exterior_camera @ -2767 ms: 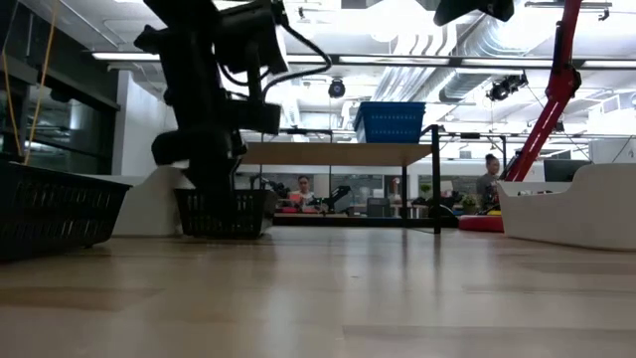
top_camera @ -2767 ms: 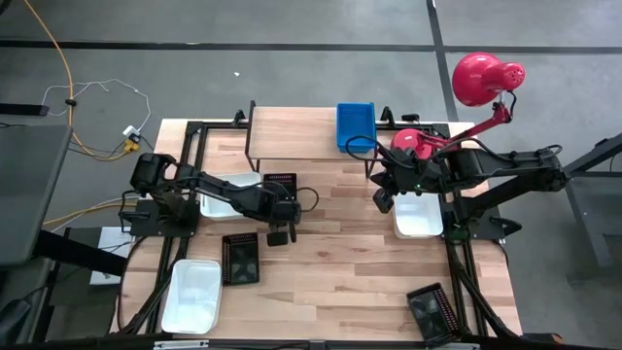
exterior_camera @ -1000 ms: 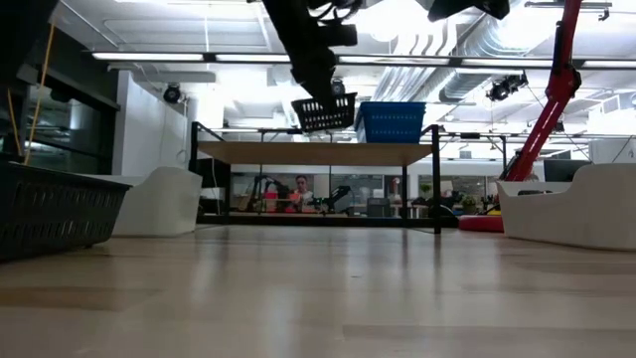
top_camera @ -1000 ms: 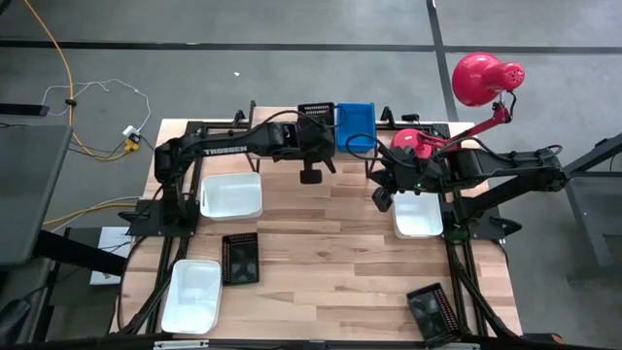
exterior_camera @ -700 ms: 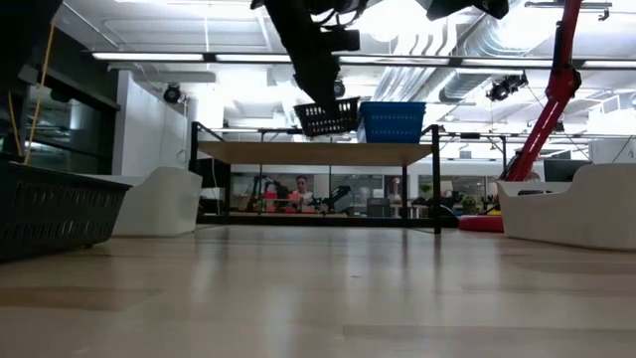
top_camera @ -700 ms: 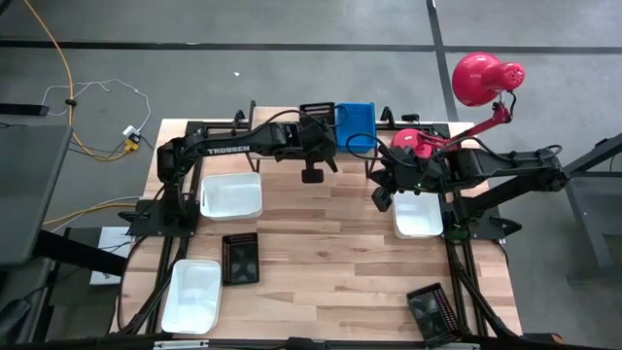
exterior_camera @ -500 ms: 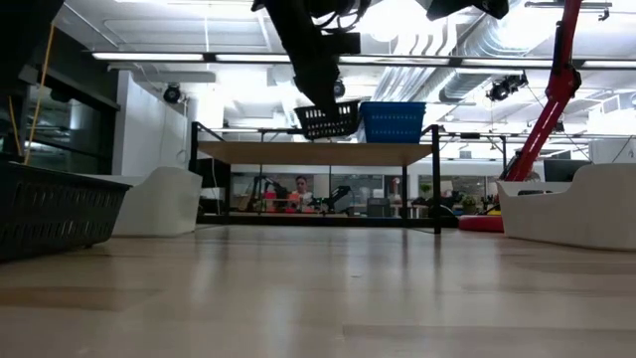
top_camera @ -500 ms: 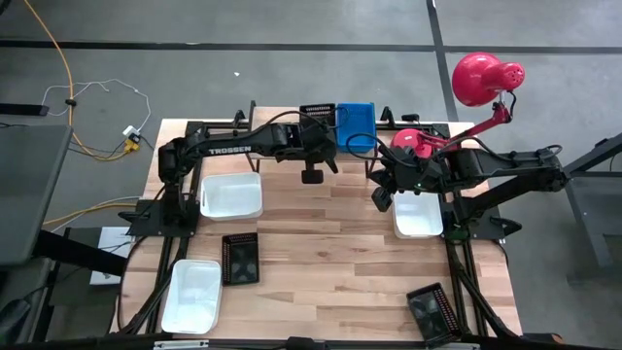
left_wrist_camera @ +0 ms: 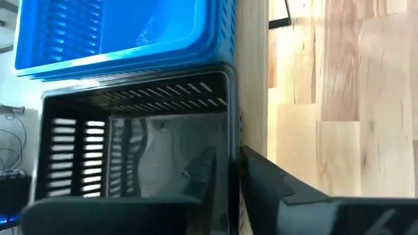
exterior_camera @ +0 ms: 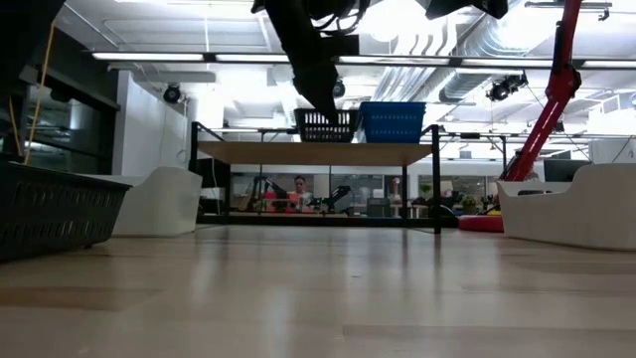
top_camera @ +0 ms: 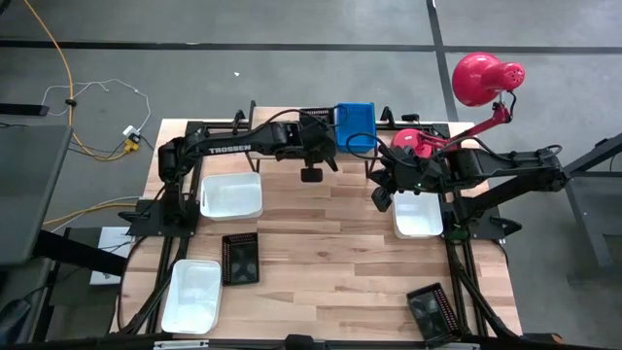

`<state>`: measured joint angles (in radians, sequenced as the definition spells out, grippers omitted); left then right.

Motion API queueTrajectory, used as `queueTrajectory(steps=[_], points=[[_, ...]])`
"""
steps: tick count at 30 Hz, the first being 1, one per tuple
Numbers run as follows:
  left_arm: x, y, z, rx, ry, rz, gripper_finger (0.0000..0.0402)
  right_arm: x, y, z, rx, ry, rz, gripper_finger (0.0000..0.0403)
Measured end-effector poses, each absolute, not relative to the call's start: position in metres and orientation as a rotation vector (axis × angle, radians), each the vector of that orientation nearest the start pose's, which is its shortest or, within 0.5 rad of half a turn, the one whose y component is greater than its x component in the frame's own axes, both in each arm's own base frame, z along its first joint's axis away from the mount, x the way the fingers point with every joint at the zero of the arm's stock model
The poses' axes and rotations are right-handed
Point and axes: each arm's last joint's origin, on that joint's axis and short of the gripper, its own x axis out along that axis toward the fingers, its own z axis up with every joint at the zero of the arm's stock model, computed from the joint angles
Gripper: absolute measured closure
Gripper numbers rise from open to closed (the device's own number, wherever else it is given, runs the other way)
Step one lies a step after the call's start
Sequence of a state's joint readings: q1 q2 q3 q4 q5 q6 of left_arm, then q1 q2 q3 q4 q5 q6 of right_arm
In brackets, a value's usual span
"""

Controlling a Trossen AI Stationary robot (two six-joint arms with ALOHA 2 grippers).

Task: Stack baskets on shelf by color
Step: Put the top center black bin on the shelf, then stack the bottom black bin on top of the black bin on top of the shelf

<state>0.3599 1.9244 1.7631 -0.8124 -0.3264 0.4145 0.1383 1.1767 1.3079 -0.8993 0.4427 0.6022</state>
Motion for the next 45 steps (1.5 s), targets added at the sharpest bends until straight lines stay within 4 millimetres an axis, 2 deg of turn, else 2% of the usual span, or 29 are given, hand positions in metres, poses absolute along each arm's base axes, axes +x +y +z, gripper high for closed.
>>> queueTrajectory(steps=[6,13,19,21,25,28,30,34,37,39,45], points=[[0.386,0.156,0.293,0.341,1.103,0.421,0.0288,0.221,0.018,0.374,0.349,0.622,-0.497,0.0403],[0.384,0.151,0.301,0.318,1.091,0.431,0.0246,0.221,0.018,0.374,0.350,0.621,-0.497,0.0403],[0.377,0.139,0.328,0.284,1.082,0.435,0.0222,0.221,0.018,0.374,0.351,0.615,-0.497,0.0403],[0.377,0.131,0.341,0.230,1.042,0.453,0.0216,0.221,0.018,0.374,0.351,0.615,-0.497,0.0403],[0.363,0.110,0.368,0.040,0.950,0.407,0.0214,0.221,0.018,0.374,0.351,0.615,-0.497,0.0403],[0.348,0.088,0.389,-0.052,0.853,0.356,0.0218,0.221,0.018,0.374,0.351,0.614,-0.497,0.0403],[0.340,0.069,0.404,-0.064,0.752,0.330,0.0222,0.221,0.018,0.374,0.345,0.617,-0.494,0.0403],[0.311,0.031,0.424,-0.069,0.522,0.252,0.0231,0.221,0.019,0.374,0.333,0.626,-0.474,0.0403],[0.283,0.007,0.420,-0.080,0.375,0.214,0.0236,0.221,0.019,0.374,0.341,0.635,-0.454,0.0403],[0.264,-0.008,0.412,-0.095,0.293,0.203,0.0239,0.221,0.020,0.374,0.341,0.641,-0.437,0.0403],[0.212,-0.032,0.377,-0.196,0.095,0.245,0.0241,0.222,0.020,0.374,0.340,0.649,-0.408,0.0403]])
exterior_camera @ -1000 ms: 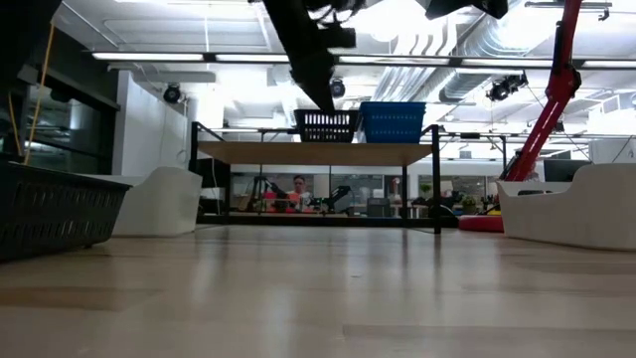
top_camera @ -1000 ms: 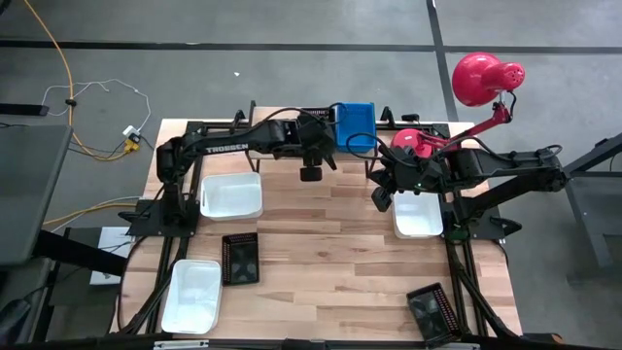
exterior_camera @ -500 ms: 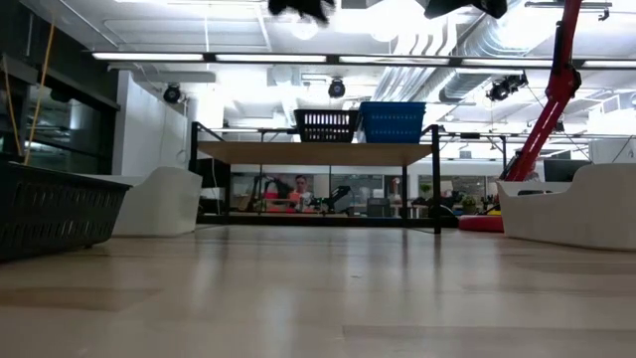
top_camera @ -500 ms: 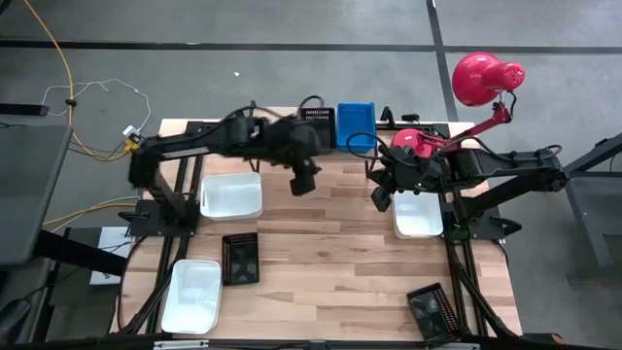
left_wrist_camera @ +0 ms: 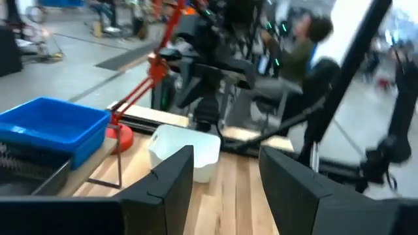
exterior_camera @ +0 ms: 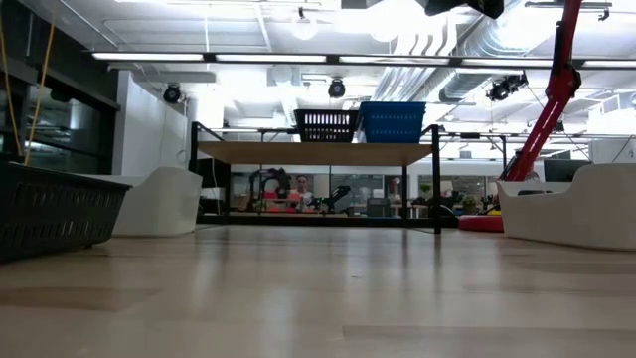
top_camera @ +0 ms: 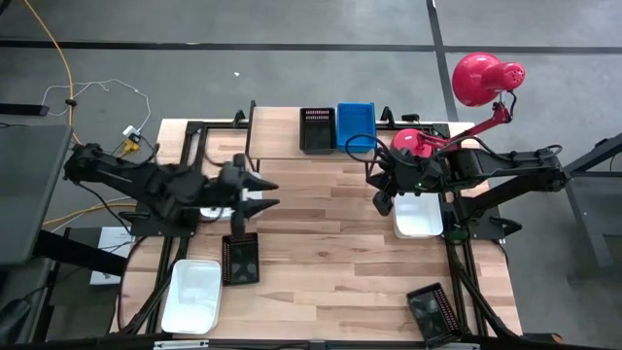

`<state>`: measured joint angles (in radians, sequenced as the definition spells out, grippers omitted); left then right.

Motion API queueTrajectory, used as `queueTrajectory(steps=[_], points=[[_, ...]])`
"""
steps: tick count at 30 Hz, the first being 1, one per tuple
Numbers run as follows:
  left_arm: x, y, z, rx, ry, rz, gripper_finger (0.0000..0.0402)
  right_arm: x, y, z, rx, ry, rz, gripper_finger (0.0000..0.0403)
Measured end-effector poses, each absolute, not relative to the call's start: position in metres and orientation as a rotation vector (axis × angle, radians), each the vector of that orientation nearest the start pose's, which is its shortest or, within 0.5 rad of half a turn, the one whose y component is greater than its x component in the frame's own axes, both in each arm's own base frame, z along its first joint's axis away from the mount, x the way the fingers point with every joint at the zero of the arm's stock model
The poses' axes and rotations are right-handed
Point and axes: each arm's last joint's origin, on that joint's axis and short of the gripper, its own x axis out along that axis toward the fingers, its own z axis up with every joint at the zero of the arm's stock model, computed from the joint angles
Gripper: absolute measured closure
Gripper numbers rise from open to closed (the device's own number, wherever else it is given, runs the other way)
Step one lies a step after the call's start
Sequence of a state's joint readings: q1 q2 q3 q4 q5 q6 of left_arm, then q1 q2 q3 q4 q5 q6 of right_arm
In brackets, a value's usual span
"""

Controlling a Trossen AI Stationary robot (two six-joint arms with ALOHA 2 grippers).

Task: Stack baskets on shelf by color
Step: Stack the bottom black bin on top of the black bin on top of the shelf

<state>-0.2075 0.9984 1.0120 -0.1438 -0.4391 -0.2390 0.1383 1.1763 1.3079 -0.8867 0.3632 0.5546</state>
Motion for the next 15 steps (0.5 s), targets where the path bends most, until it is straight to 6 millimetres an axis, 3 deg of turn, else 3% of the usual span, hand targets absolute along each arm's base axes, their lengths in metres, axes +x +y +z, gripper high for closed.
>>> queueTrajectory(steps=[6,10,15], points=[[0.182,-0.034,0.360,-0.274,0.023,0.326,0.0241,0.223,0.023,0.374,0.376,0.678,-0.313,0.0403],[0.177,-0.033,0.360,-0.281,0.009,0.324,0.0241,0.225,0.031,0.376,0.567,0.726,-0.106,0.0398],[0.175,-0.033,0.361,-0.249,0.012,0.323,0.0241,0.219,0.064,0.371,0.784,0.896,0.057,0.0352]])
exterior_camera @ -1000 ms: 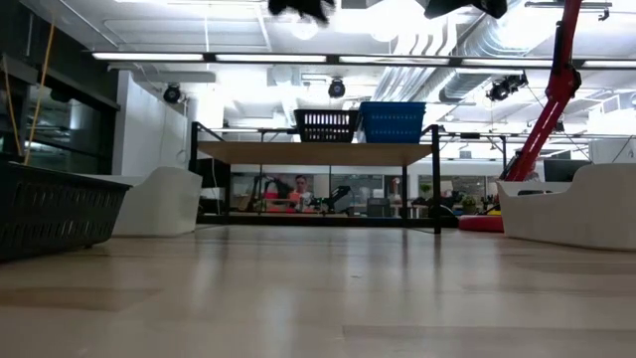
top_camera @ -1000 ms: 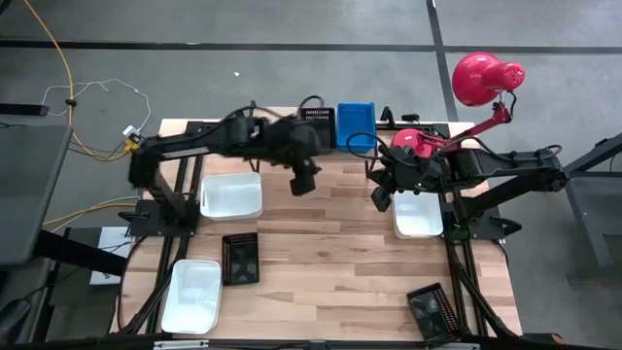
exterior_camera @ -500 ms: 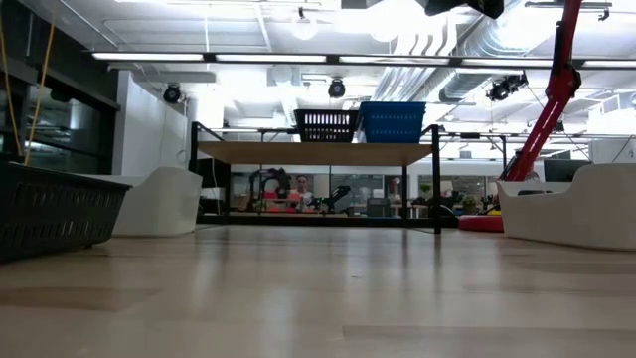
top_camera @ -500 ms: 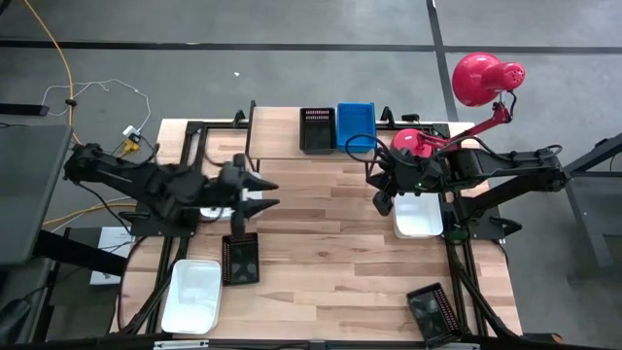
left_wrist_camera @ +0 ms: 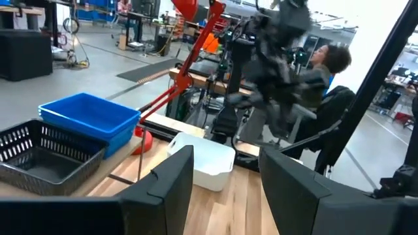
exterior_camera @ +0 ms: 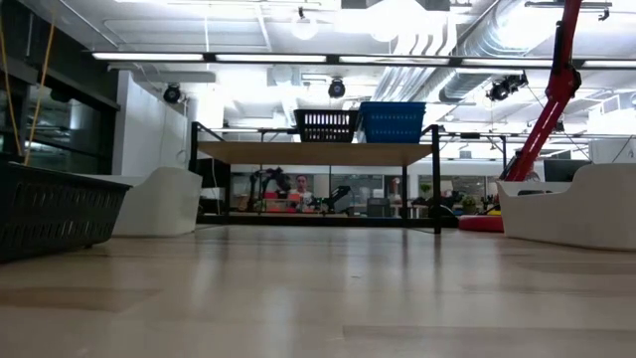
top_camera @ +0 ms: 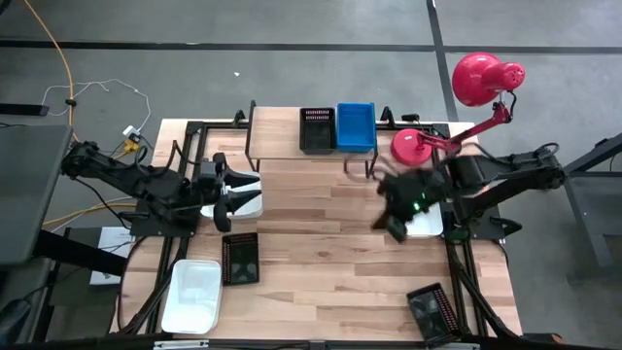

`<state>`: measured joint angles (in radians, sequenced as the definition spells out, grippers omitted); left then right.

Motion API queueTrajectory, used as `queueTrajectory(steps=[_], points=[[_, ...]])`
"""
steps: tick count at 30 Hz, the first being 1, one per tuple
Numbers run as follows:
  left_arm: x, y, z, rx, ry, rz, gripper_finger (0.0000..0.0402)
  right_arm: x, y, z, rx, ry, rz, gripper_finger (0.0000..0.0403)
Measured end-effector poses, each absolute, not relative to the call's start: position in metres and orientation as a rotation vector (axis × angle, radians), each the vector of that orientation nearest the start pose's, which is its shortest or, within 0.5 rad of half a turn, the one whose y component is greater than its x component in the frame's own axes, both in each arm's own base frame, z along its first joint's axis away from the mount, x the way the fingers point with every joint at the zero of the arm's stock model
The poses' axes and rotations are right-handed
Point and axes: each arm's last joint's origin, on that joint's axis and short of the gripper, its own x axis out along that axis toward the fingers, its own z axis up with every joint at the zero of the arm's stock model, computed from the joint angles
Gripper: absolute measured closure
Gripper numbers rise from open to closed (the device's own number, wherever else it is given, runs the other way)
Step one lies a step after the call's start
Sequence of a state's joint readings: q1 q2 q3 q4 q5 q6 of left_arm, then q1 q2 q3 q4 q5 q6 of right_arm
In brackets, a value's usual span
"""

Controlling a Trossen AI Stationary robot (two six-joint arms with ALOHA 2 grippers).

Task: Stack baskets on shelf by color
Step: Stack the bottom black bin on top of the black bin on top of the shelf

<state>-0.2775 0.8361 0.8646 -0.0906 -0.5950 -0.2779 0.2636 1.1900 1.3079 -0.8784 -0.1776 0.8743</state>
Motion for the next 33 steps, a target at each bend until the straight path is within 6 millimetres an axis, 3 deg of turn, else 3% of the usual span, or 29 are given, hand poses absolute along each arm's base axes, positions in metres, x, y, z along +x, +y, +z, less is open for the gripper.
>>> queueTrajectory(steps=[5,11,20,26,33], points=[[0.176,-0.033,0.360,-0.248,0.016,0.319,0.0241,0.201,0.117,0.355,0.861,1.144,0.062,0.0284],[0.176,-0.033,0.360,-0.247,0.016,0.316,0.0241,0.181,0.184,0.328,0.811,1.372,0.045,0.0215],[0.176,-0.033,0.360,-0.211,0.022,0.318,0.0241,0.150,0.277,0.268,0.569,1.554,0.112,0.0196],[0.176,-0.033,0.360,-0.211,0.022,0.319,0.0241,0.133,0.316,0.231,0.470,1.596,0.160,0.0196],[0.176,-0.033,0.360,-0.209,0.019,0.342,0.0241,0.136,0.330,0.196,0.401,1.613,0.103,0.0196]])
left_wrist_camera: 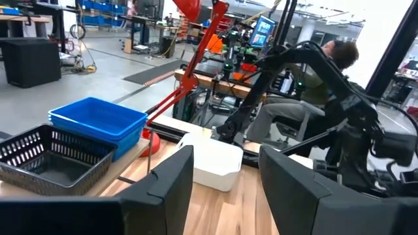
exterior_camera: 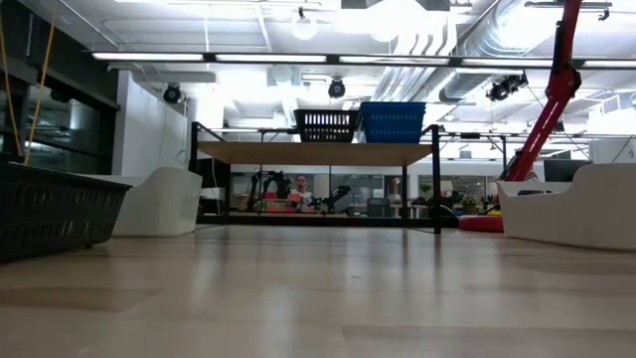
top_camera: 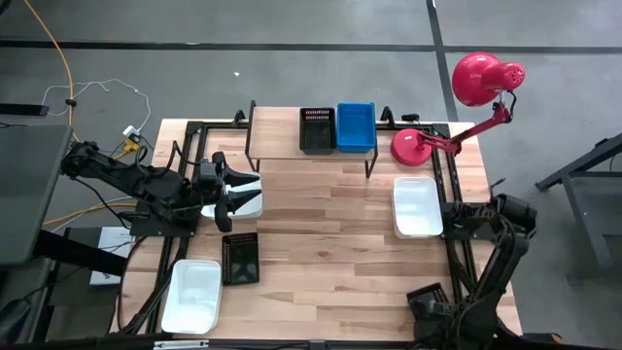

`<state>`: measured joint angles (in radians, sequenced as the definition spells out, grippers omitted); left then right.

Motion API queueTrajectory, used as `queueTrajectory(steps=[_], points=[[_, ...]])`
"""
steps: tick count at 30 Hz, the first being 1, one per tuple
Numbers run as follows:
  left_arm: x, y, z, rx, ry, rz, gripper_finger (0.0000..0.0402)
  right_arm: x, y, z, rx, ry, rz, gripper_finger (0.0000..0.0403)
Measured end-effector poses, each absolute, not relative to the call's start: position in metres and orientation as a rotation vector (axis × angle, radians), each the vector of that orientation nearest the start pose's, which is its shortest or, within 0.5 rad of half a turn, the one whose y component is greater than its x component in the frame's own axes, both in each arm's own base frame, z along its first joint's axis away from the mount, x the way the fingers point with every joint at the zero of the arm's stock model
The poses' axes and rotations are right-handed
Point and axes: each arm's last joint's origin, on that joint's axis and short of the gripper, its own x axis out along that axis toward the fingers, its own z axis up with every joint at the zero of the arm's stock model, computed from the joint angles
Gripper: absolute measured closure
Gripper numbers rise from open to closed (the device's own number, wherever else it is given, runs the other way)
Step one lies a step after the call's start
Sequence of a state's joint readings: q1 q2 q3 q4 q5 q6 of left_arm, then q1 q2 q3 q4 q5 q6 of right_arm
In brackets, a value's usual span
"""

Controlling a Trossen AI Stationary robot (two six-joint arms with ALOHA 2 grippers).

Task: Stack baskets on shelf by color
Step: Stack the bottom black bin on top of the black bin on top of the shelf

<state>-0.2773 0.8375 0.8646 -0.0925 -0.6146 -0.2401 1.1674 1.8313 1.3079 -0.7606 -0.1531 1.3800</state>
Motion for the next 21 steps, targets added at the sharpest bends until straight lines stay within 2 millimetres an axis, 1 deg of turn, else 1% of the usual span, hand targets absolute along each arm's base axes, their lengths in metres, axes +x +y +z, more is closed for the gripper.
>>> queueTrajectory(steps=[5,8,10,12,15,19,20,21], points=[[0.176,-0.033,0.360,-0.209,0.018,0.345,0.0241,0.141,0.335,0.182,0.385,1.575,0.072,0.0196],[0.176,-0.033,0.360,-0.206,0.019,0.346,0.0241,0.141,0.336,0.177,0.369,1.583,0.053,0.0197],[0.176,-0.032,0.360,-0.195,0.020,0.348,0.0241,0.141,0.335,0.173,0.355,1.590,0.039,0.0202],[0.176,-0.032,0.360,-0.194,0.021,0.349,0.0241,0.140,0.335,0.171,0.332,1.596,0.040,0.0216],[0.175,-0.032,0.360,-0.193,0.019,0.364,0.0241,0.140,0.334,0.169,0.298,1.610,0.052,0.0262],[0.175,-0.031,0.360,-0.192,0.018,0.371,0.0241,0.145,0.329,0.172,0.286,1.661,0.089,0.0368],[0.175,-0.031,0.360,-0.192,0.018,0.371,0.0241,0.147,0.327,0.175,0.286,1.666,0.100,0.0383],[0.175,-0.031,0.360,-0.192,0.018,0.371,0.0241,0.151,0.325,0.179,0.294,1.656,0.115,0.0386]])
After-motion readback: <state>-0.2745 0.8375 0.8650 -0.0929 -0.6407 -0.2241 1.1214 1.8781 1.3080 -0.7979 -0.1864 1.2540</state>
